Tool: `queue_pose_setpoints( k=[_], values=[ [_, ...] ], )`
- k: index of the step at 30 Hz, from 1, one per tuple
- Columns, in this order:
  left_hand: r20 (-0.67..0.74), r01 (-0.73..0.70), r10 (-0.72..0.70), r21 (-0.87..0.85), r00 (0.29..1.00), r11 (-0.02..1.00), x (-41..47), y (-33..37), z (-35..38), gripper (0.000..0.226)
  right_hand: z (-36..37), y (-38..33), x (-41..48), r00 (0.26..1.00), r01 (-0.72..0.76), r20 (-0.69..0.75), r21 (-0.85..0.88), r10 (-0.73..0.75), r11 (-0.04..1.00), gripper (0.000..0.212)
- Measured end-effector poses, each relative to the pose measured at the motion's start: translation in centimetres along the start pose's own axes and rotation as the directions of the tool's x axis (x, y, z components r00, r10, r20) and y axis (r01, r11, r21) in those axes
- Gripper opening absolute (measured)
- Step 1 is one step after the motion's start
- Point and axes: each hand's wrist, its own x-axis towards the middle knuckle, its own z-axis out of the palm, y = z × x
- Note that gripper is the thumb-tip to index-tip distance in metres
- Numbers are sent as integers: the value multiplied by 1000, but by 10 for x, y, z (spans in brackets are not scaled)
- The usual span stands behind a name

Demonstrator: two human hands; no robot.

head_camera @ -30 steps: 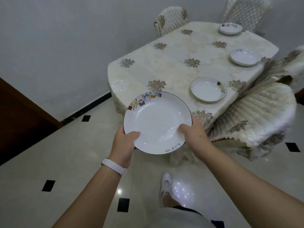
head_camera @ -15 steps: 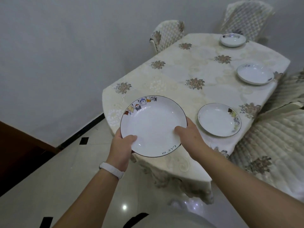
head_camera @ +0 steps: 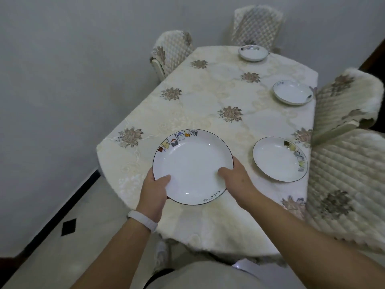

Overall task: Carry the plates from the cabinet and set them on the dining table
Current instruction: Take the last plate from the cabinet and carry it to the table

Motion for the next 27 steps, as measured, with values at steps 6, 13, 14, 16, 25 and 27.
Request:
queue_pose_setpoints(
  k=[6,13,14,16,25,27],
  values=[
    [134,20,-30,81,990,997,74,30,-67,42,86,-13,14,989,-54,-138,45,60,998,39],
    [262,57,-112,211,959,976,125,33,-92,38,127,1,16,948,-121,-288,79,139,989,33],
    [281,49,-117,236,953,971,127,31,-92,38,129,6,14,939,-131,-310,86,151,988,34],
    [323,28,-128,297,938,955,131,25,-91,38,130,19,10,918,-157,-353,93,180,983,35],
    [439,-61,-202,514,875,856,142,-22,-75,39,115,81,8,862,-288,-429,21,269,957,45],
    [427,-75,-212,562,879,824,144,-34,-76,39,113,92,13,861,-309,-426,-7,277,951,45]
  ],
)
